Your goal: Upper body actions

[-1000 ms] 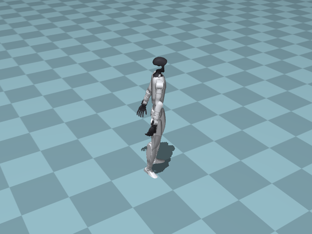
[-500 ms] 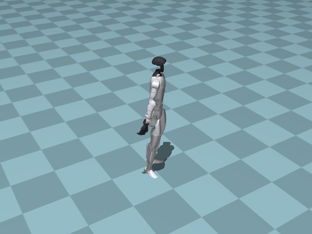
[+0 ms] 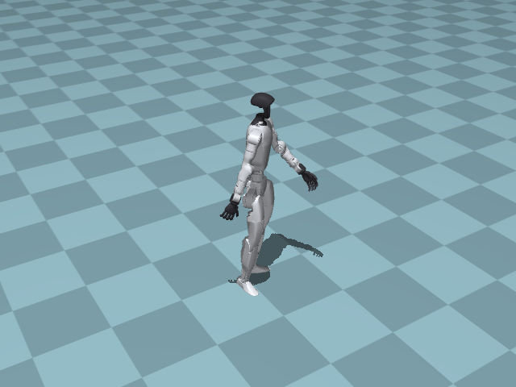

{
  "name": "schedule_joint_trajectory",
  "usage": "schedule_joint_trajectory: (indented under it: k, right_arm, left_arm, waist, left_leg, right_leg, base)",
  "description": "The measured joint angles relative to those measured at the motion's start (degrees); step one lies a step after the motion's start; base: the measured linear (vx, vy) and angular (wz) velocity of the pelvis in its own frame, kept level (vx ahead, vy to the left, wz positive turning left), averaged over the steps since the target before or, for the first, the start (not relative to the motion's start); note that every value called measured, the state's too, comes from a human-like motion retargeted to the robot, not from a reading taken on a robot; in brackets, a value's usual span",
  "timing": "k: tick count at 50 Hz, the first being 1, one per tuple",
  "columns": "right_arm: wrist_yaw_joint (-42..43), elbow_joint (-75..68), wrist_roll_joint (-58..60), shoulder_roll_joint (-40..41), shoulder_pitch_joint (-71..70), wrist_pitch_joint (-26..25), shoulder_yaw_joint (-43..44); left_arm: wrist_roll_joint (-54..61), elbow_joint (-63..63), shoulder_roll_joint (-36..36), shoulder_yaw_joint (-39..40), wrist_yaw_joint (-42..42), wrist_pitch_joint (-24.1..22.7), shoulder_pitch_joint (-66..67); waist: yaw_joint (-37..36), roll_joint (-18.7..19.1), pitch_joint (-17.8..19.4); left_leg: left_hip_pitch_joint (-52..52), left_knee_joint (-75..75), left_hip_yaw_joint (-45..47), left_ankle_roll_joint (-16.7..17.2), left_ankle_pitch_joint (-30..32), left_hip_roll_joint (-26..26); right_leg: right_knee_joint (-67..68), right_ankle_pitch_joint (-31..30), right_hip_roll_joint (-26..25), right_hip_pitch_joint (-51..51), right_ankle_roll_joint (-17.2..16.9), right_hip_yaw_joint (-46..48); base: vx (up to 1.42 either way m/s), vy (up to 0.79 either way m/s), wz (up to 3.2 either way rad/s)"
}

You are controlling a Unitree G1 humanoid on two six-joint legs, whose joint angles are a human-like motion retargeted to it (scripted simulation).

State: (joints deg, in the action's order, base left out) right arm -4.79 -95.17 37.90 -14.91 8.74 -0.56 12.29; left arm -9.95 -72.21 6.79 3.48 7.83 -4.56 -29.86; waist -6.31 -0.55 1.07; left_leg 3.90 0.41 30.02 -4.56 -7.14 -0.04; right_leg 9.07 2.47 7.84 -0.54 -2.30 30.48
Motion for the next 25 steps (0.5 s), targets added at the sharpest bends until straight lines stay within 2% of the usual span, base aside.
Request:
schedule_joint_trajectory:
  k: [3,5,6,7,8,10,12,14,16,18,22,25]
  right_arm:
    - [-0.9,-1.6,-0.7,0.9,-0.2,0.0,-1.2]
    - [-2.4,-2.2,-5.5,1.3,0.1,-2.0,-2.6]
    - [-2.8,-2.2,-8.9,1.7,0.9,-3.7,-3.0]
    - [-2.9,-2.2,-12.5,2.1,1.9,-5.2,-3.2]
    - [-2.5,-2.2,-16.3,2.5,3.1,-6.6,-3.2]
    - [-0.1,-2.2,-24.9,3.8,4.9,-9.4,-3.5]
    - [5.8,-2.2,-33.4,5.9,4.4,-10.8,-4.7]
    - [11.4,-2.2,-37.5,7.0,1.3,-8.8,-7.7]
    - [13.5,-2.2,-35.4,7.0,-3.9,-7.2,-12.2]
    - [11.9,-2.2,-28.4,6.7,-10.4,-7.1,-16.9]
    - [1.1,2.2,-14.8,7.5,-22.6,-3.0,-21.5]
    - [-6.7,13.9,-12.9,8.0,-26.6,-0.2,-23.6]
  left_arm:
    - [-0.8,-0.4,1.2,1.8,0.5,0.0,2.2]
    - [-1.7,-1.4,1.7,3.6,1.2,-0.1,4.5]
    - [-2.0,-2.6,1.6,3.9,1.2,-0.3,6.0]
    - [-2.3,-4.0,1.3,3.9,1.2,-0.6,7.6]
    - [-2.6,-5.9,0.7,3.6,1.1,-0.8,9.3]
    - [-3.9,-10.4,-1.1,2.5,1.3,-0.1,13.2]
    - [-4.7,-15.0,-2.6,1.8,1.6,2.8,18.0]
    - [-2.7,-20.0,-2.4,1.9,1.9,5.4,22.4]
    - [-1.2,-23.5,-1.6,3.5,3.7,7.2,28.0]
    - [-1.6,-25.0,-0.7,5.5,6.4,8.8,34.8]
    - [-8.8,-25.2,3.0,9.0,7.1,9.3,47.0]
    - [-15.0,-25.2,6.3,11.1,4.7,9.6,54.4]
  waist:
    - [3.5,-0.2,0.5]
    - [5.2,-0.9,0.5]
    - [5.6,-1.0,0.4]
    - [5.7,-1.2,0.3]
    - [5.6,-1.7,0.1]
    - [2.1,-2.1,0.2]
    - [-3.3,-1.6,0.3]
    - [-4.6,-1.0,1.4]
    - [-3.9,0.1,2.1]
    - [-1.8,1.3,1.9]
    - [-2.2,3.0,2.2]
    - [-3.6,3.0,2.0]
  left_leg:
    - [-0.1,-0.1,-1.1,-0.2,0.2,0.0]
    - [-0.3,0.0,-1.6,-0.2,0.0,-0.8]
    - [-0.3,0.3,-2.1,0.1,-0.1,-0.7]
    - [-0.2,0.5,-2.7,0.3,-0.1,-0.9]
    - [-0.2,0.7,-3.4,0.4,-0.1,-1.6]
    - [0.5,0.9,-3.2,0.7,-0.2,-2.4]
    - [0.3,1.2,-1.8,0.9,-0.4,-1.9]
    - [0.6,1.3,-2.1,0.9,-0.4,-2.0]
    - [0.7,1.4,-3.1,0.8,-0.2,-1.9]
    - [0.1,1.5,-4.5,0.9,0.2,-1.8]
    - [0.0,1.3,-5.0,1.1,0.6,-1.3]
    - [0.2,1.2,-5.4,1.3,0.7,-1.3]
  right_leg:
    - [-0.3,2.8,-3.6,0.2,-1.1,-4.7]
    - [-1.7,2.2,-5.8,0.2,-1.2,-9.9]
    - [-2.8,2.7,-6.5,0.5,1.1,-10.6]
    - [-4.1,2.8,-6.4,1.2,2.4,-9.3]
    - [-5.6,2.2,-4.8,2.5,1.5,-4.2]
    - [-6.5,0.9,-4.4,2.9,0.2,-5.5]
    - [-6.7,0.1,-3.9,2.5,-0.9,-6.6]
    - [-7.2,-0.2,-3.5,3.3,-0.7,-2.6]
    - [-7.3,0.2,-4.1,3.5,0.1,-3.8]
    - [-7.3,0.4,-4.5,3.3,0.8,-4.1]
    - [-7.6,0.4,-5.2,3.2,1.1,-5.0]
    - [-7.7,0.3,-5.4,3.3,1.4,-5.3]
  base:
    - [-0.02,-0.02,0.23]
    - [-0.01,-0.08,0.29]
    - [0.02,-0.07,0.36]
    - [0.07,-0.04,0.53]
    - [0.11,-0.01,0.42]
    - [0.12,0.00,-0.05]
    - [-0.01,-0.07,-0.44]
    - [-0.12,-0.05,0.10]
    - [-0.11,0.01,0.46]
    - [-0.09,0.07,0.57]
    - [-0.12,0.00,0.17]
    - [-0.02,-0.06,0.13]
